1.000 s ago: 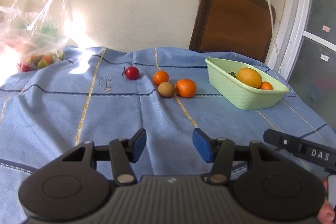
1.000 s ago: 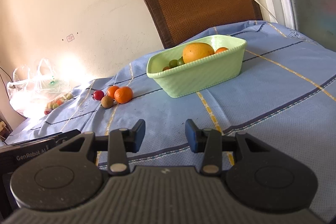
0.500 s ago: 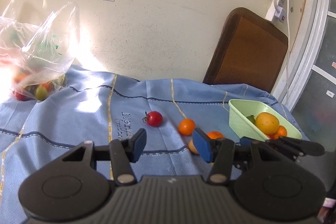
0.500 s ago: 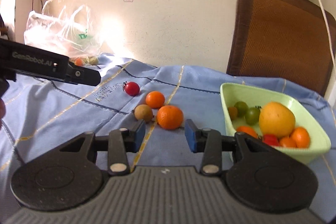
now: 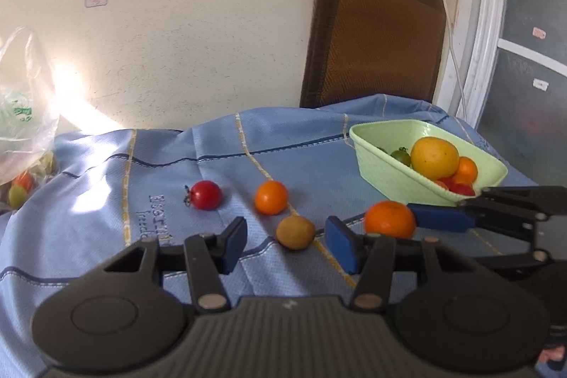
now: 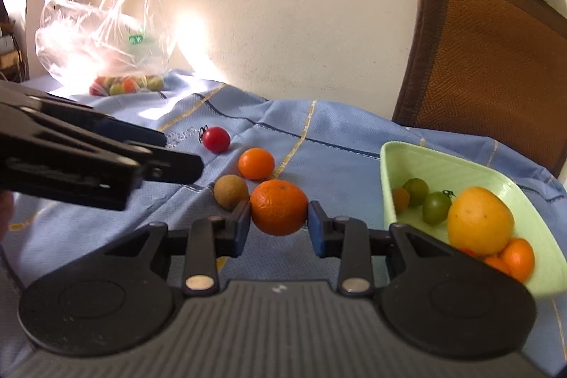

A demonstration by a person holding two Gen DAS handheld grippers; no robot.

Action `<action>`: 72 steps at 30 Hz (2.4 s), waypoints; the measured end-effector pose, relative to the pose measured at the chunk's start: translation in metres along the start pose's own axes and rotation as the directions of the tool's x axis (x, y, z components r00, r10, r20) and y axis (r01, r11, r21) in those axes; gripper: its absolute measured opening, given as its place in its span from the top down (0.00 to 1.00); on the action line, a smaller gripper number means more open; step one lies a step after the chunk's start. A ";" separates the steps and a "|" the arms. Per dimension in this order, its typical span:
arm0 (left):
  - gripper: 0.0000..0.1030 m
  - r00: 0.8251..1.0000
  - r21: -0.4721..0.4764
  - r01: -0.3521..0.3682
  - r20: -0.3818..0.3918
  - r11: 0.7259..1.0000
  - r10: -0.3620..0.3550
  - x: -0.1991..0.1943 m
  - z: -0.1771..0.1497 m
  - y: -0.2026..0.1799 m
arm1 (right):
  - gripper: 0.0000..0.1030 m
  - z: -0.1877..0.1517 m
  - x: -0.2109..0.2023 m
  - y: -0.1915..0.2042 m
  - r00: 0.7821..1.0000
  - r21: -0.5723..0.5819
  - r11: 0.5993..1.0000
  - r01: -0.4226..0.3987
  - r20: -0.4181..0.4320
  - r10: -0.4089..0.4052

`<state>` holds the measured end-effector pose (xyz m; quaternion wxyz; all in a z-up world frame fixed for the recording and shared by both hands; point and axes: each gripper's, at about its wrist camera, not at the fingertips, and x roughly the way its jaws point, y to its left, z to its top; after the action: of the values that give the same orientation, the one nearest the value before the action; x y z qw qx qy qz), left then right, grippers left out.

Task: Organize fruits
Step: 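Grasp the brown kiwi with the left tool while the right tool grasps a mandarin, then carry the kiwi with the left tool into the bowl while the right tool drops the mandarin in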

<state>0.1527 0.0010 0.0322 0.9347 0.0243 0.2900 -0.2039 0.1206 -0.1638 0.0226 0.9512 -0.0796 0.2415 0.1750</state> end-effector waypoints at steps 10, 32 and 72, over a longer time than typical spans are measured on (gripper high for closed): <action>0.70 0.995 0.059 -0.075 -0.068 0.995 0.079 0.023 0.002 -0.022 | 0.64 -0.045 -0.060 -0.018 0.999 0.168 0.985 0.033 0.015 -0.036; 0.67 0.997 0.133 0.032 -0.067 0.991 -0.023 -0.080 -0.086 -0.133 | 0.62 -0.101 -0.131 -0.010 0.999 0.265 0.964 0.036 0.010 -0.040; 0.69 0.988 -0.064 0.154 0.009 0.986 -0.153 0.034 0.059 -0.117 | 0.58 -0.055 -0.070 -0.129 0.948 0.348 0.920 0.180 0.189 -0.257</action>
<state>0.1633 -0.1283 0.0715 0.9172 -0.0285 0.2954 -0.2659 0.0878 -0.3168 0.0177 0.9862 0.0733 0.1446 0.0328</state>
